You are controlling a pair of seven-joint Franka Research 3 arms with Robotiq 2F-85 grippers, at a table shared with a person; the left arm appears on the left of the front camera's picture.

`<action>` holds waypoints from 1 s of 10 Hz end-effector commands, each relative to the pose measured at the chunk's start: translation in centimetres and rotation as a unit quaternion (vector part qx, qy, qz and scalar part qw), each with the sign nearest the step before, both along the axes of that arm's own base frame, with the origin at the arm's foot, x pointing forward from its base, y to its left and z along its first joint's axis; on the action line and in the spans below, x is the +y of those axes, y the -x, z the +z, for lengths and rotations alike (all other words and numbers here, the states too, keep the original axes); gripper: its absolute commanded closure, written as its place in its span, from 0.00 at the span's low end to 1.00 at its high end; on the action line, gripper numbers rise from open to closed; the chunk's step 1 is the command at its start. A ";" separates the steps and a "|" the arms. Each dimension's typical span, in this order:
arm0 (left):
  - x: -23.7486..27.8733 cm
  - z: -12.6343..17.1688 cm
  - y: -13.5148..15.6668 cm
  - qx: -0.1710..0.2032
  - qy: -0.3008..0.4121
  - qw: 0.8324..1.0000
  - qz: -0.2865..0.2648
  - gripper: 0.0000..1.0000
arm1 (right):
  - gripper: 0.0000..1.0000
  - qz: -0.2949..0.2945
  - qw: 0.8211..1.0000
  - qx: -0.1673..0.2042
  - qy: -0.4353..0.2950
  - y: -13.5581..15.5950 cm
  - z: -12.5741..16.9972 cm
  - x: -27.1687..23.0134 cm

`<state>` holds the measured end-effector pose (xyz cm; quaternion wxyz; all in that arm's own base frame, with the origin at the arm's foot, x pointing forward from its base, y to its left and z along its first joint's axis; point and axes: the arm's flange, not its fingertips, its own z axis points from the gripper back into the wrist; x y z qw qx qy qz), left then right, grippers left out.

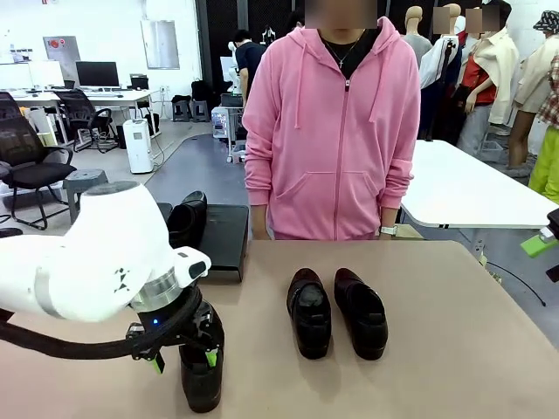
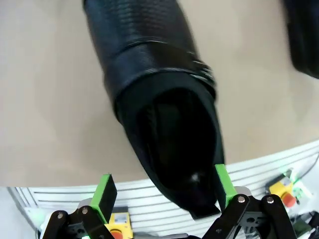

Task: Organize the shoes by placing them on the stand.
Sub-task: Place the Shoe from the middle of the table onto the Shoes Stand.

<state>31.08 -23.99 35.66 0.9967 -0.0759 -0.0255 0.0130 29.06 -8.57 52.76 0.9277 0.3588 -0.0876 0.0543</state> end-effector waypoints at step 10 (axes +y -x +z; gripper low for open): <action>1.3 -2.5 -2.2 -0.027 -0.013 0.992 0.119 1.00 | 0.00 0.003 1.000 -0.002 -0.006 0.0 0.2 -0.2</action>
